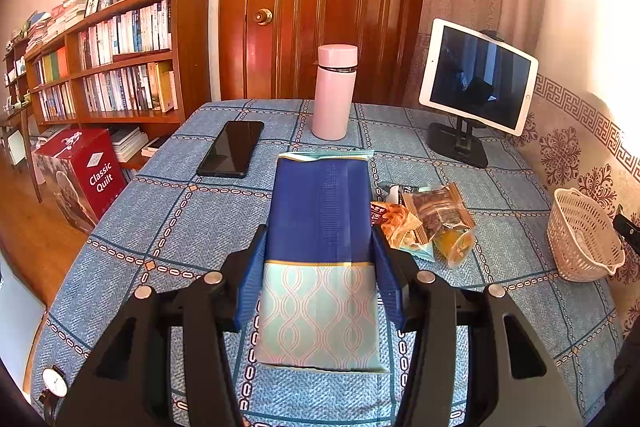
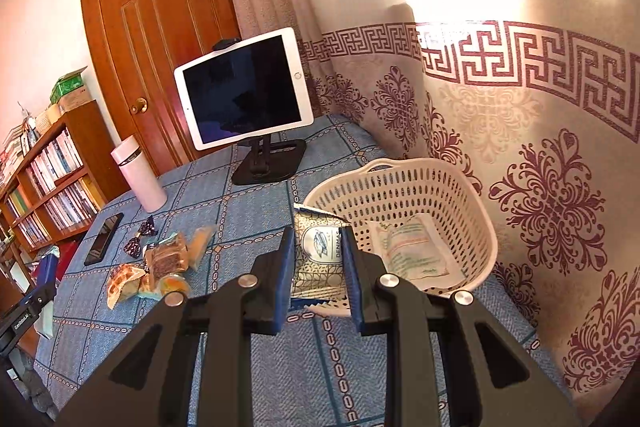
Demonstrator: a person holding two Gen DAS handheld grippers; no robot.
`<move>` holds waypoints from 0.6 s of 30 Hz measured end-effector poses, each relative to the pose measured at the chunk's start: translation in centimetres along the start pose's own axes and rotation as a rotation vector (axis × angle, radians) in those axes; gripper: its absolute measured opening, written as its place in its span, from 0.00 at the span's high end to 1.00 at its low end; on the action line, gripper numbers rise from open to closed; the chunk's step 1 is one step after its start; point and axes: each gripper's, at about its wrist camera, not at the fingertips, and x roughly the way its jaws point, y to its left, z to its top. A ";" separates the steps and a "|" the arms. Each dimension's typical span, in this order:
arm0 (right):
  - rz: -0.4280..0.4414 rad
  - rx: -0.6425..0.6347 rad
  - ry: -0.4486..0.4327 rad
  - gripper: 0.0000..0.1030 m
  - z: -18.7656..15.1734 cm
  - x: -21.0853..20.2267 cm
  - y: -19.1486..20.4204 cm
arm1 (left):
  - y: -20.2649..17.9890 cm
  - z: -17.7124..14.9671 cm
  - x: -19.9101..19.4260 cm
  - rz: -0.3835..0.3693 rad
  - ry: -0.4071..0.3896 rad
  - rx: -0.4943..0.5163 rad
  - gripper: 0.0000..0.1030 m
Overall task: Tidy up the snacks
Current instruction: 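Carry the small white sachet into the white basket and open the right gripper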
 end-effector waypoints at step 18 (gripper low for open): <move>-0.085 0.078 -0.007 0.53 -0.8 0.8 -5.1 | -3.1 0.4 -0.6 -0.011 -0.007 0.053 0.50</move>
